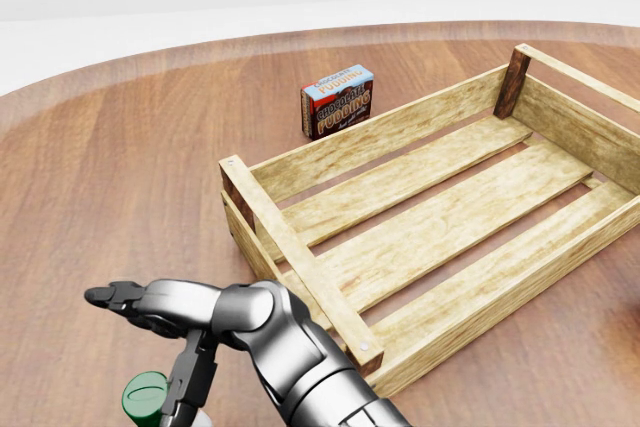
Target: Pick up the salad dressing and put it in the tray.
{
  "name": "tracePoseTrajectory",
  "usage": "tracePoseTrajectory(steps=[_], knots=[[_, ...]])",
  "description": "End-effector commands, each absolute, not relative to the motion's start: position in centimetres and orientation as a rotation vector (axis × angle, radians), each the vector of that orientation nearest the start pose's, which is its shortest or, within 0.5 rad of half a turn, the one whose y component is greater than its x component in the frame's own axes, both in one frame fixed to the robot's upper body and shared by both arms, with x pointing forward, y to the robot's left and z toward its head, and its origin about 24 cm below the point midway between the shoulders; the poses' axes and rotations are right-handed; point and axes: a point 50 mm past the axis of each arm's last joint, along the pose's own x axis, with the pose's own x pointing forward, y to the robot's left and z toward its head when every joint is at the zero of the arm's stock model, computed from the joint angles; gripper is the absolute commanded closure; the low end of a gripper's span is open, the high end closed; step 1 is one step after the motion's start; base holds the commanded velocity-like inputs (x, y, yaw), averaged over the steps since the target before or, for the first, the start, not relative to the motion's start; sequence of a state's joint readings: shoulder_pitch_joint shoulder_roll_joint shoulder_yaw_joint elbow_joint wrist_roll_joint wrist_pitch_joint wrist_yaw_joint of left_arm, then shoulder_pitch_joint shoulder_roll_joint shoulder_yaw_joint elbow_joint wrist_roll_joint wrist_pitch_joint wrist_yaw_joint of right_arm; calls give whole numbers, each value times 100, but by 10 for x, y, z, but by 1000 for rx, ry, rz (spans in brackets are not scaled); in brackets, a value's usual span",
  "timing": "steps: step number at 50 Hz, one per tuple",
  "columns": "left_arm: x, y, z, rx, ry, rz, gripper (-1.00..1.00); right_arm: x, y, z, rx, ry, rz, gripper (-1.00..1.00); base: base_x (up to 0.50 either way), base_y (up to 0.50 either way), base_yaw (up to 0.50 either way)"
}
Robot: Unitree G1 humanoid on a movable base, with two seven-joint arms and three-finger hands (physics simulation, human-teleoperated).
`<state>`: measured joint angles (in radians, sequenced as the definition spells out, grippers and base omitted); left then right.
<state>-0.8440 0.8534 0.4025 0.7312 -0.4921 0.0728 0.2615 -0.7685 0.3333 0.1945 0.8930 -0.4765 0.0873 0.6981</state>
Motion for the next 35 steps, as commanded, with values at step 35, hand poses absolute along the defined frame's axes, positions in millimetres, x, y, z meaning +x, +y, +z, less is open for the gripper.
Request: tracePoseTrajectory(steps=[35], knots=[[309,415,254,-173,-355,819,-100,300,63,27,-685,508,1297,-100,0,0,0]])
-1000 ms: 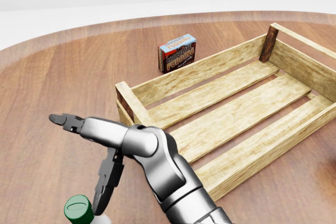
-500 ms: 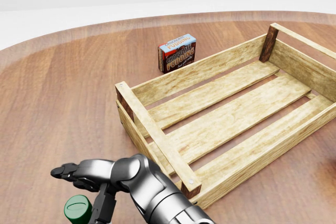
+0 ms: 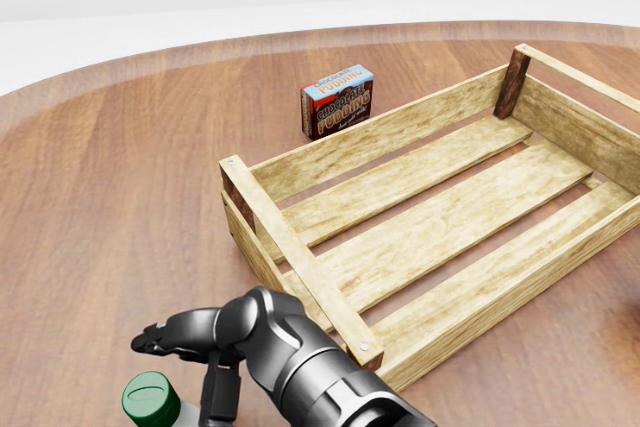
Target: Pick up the salad dressing and put it in the tray.
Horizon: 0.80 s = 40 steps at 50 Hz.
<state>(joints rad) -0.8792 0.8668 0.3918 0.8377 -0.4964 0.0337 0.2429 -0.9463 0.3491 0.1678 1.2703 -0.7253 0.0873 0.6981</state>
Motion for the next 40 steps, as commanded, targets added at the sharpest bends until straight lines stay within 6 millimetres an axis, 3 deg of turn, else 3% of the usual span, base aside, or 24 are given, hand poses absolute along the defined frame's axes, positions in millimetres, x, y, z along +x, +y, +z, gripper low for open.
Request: tracePoseTrajectory(steps=[1,13,40], knots=[[309,414,254,-174,-355,818,-100,301,64,29,-671,506,1296,-100,0,0,0],[311,412,253,-168,-353,809,-100,305,71,44,-480,442,1282,-100,0,0,0],[312,411,251,-171,-344,803,-100,284,61,7,-455,584,1304,-100,0,0,0]])
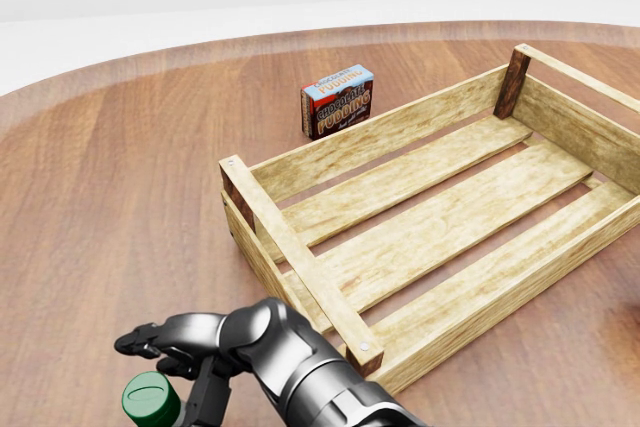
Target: Pick up the salad dressing and put it in the tray.
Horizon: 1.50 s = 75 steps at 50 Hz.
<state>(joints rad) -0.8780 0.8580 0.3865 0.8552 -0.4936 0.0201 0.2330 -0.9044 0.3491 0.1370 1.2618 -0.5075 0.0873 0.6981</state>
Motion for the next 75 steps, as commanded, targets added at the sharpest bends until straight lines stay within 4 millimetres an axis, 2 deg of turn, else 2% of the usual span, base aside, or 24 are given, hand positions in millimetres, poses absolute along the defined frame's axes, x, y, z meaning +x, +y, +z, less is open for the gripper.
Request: tracePoseTrajectory(steps=[1,4,5,6,30,34,40,41,45,47,49,52,54,55,60,62,65,68,69,73,75], knots=[[312,411,250,-171,-344,802,-100,284,61,7,-448,586,1303,-100,0,0,0],[312,412,250,-172,-343,804,-100,284,61,6,-432,589,1301,-97,0,0,0],[311,412,250,-173,-343,805,-100,284,61,6,-433,588,1301,64,0,0,0],[311,413,251,-172,-344,806,-100,284,61,6,-417,587,1298,100,0,0,0],[311,410,249,-174,-350,788,-100,289,65,17,-299,553,1280,100,0,0,0],[310,410,250,-175,-352,787,-100,297,68,30,-276,509,1272,100,0,0,0],[311,410,249,-173,-351,784,-100,316,79,75,-229,343,1262,100,0,0,0],[311,409,249,-172,-351,782,-100,322,83,95,-229,272,1261,100,0,0,0],[312,408,248,-169,-351,781,-100,328,92,134,-221,124,1271,100,0,0,0],[311,409,248,-171,-350,782,-100,335,91,170,-230,-6,1256,100,0,0,0],[311,409,248,-171,-351,783,-100,337,90,186,-241,-71,1253,100,0,0,0],[312,409,248,-171,-351,781,-100,339,88,223,-281,-197,1241,100,0,0,0],[312,409,247,-172,-349,780,-100,340,86,238,-296,-243,1232,100,0,0,0],[312,409,246,-172,-347,780,-100,343,82,255,-307,-288,1215,100,0,0,0],[312,409,246,-175,-345,778,-100,354,61,300,-344,-369,1144,100,0,0,0],[313,408,244,-171,-342,778,-100,358,54,311,-364,-379,1119,100,0,0,0],[314,407,244,-168,-341,772,-100,362,35,344,-375,-438,1058,100,0,0,0],[314,407,245,-170,-342,769,-100,363,24,362,-410,-469,1016,100,0,0,0],[313,407,245,-171,-341,770,-100,362,15,377,-426,-501,984,100,0,0,0],[314,408,245,-174,-338,771,-100,359,-1,400,-512,-556,913,100,0,0,0],[314,408,245,-173,-338,771,-100,361,-20,411,-565,-561,840,100,0,0,0]])
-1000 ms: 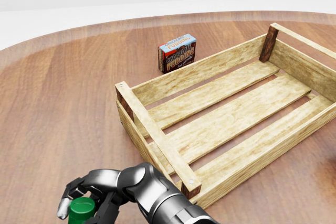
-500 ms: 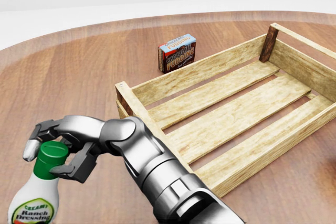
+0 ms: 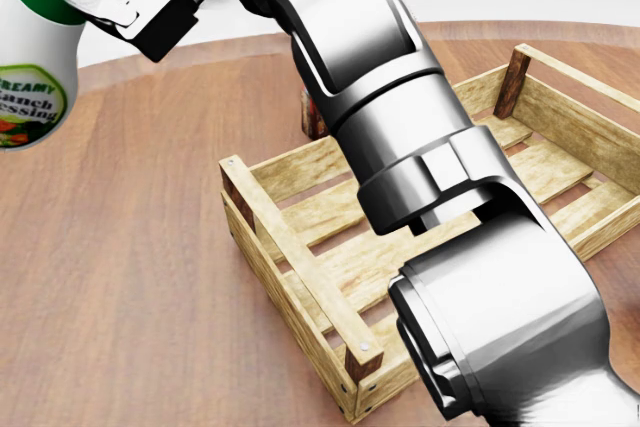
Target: Pick up the salad dressing and put it in the tray.
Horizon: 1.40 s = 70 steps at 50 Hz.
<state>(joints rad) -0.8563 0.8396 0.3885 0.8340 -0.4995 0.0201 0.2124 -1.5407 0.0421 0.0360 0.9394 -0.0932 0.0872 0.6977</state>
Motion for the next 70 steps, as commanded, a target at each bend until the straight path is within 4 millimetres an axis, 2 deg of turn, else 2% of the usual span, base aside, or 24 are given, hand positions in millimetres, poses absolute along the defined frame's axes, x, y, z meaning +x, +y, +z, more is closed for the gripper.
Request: tracePoseTrajectory(steps=[1,5,6,9,10,13,14,23,26,28,31,33,34,39,40,44,49,52,53,67,70], knots=[[314,408,245,-173,-339,771,-100,363,-30,415,-567,-560,808,100,0,0,0],[314,408,245,-172,-340,772,-100,371,-62,420,-590,-528,705,100,0,0,0],[314,408,246,-172,-340,773,-100,375,-79,419,-605,-504,654,100,0,0,0],[313,408,247,-172,-341,775,-100,381,-107,418,-626,-461,573,100,0,0,0],[313,408,247,-171,-342,775,-100,382,-126,419,-633,-440,520,100,0,0,0],[313,408,246,-170,-343,777,-100,382,-149,421,-648,-410,450,100,0,0,0],[313,408,246,-170,-342,776,-100,382,-163,421,-661,-392,409,100,0,0,0],[313,409,246,-170,-344,777,-100,375,-217,410,-736,-340,243,100,0,0,0],[313,409,247,-169,-345,778,-100,372,-226,407,-760,-333,212,100,0,0,0],[313,409,247,-169,-344,778,-100,370,-250,390,-801,-269,153,100,0,0,0],[313,408,246,-168,-345,775,-100,369,-270,372,-782,-221,119,100,0,0,0],[313,407,246,-167,-345,774,-100,370,-284,354,-779,-155,100,100,0,0,0],[313,407,247,-166,-345,774,-100,370,-298,334,-779,-74,83,100,0,0,0],[313,407,248,-164,-346,774,-100,370,-325,296,-726,95,57,100,0,0,0],[313,407,248,-164,-346,773,-100,371,-331,283,-702,147,60,100,0,0,0],[313,406,246,-161,-343,770,-100,374,-334,248,-678,293,88,100,0,0,0],[313,407,247,-163,-345,775,-100,382,-321,217,-695,414,151,100,0,0,0],[314,407,246,-161,-342,774,-100,386,-312,211,-736,451,177,100,0,0,0],[314,407,245,-162,-340,774,-100,385,-311,201,-740,484,190,100,0,0,0],[315,406,243,-162,-335,770,-100,382,-310,176,-733,561,216,100,0,0,0],[315,406,243,-162,-335,768,-100,384,-305,176,-724,553,226,100,0,0,0]])
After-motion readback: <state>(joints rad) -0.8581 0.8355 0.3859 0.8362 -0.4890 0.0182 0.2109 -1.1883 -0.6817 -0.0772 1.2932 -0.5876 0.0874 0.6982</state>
